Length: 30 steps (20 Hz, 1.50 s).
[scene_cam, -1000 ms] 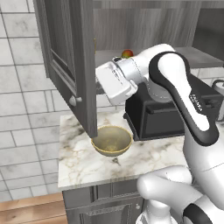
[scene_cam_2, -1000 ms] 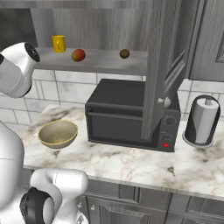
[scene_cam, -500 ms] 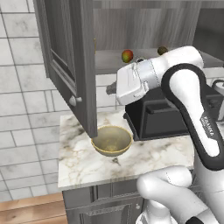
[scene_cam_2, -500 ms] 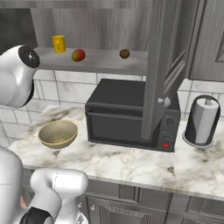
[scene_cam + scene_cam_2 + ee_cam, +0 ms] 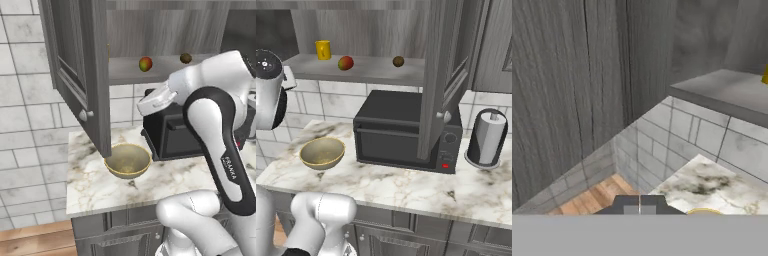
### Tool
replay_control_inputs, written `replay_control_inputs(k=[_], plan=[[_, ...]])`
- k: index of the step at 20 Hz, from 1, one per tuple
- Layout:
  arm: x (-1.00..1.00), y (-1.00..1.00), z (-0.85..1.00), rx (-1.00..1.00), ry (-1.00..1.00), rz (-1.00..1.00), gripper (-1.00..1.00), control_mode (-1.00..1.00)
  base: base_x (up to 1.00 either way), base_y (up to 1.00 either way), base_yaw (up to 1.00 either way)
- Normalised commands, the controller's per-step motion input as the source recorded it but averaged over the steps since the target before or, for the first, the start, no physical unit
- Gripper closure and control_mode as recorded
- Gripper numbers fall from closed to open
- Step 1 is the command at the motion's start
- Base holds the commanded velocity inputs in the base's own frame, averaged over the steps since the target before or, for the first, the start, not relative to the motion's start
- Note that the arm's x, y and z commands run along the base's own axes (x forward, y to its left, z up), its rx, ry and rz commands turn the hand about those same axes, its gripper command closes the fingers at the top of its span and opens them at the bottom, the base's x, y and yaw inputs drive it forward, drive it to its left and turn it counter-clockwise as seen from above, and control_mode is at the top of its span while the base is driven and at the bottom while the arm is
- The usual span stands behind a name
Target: Open the cabinet. Pick the mango and kiwi from the cabinet and place them into the bowl. Then close the cabinet.
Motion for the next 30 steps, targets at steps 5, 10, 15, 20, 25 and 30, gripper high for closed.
replay_control_inputs(k=[5,10,15,20,25,30], plan=[[0.36,-0.45,0.00,-0.04,0.00,-0.21,1.00,-1.00,0.00,0.00,0.00],[0.40,-0.43,0.00,-0.03,0.00,-0.15,1.00,-1.00,0.00,0.00,0.00],[0.11,-0.45,0.00,-0.03,0.04,-0.30,1.00,-1.00,0.00,0.00,0.00],[0.00,-0.39,0.00,-0.01,0.11,-0.37,1.00,-1.00,0.00,0.00,0.00],[0.05,-0.21,0.00,0.00,0.01,-0.20,1.00,-1.00,0.00,0.00,0.00],[0.25,-0.15,0.00,0.00,0.00,-0.05,-1.00,-1.00,0.00,0.00,0.00]])
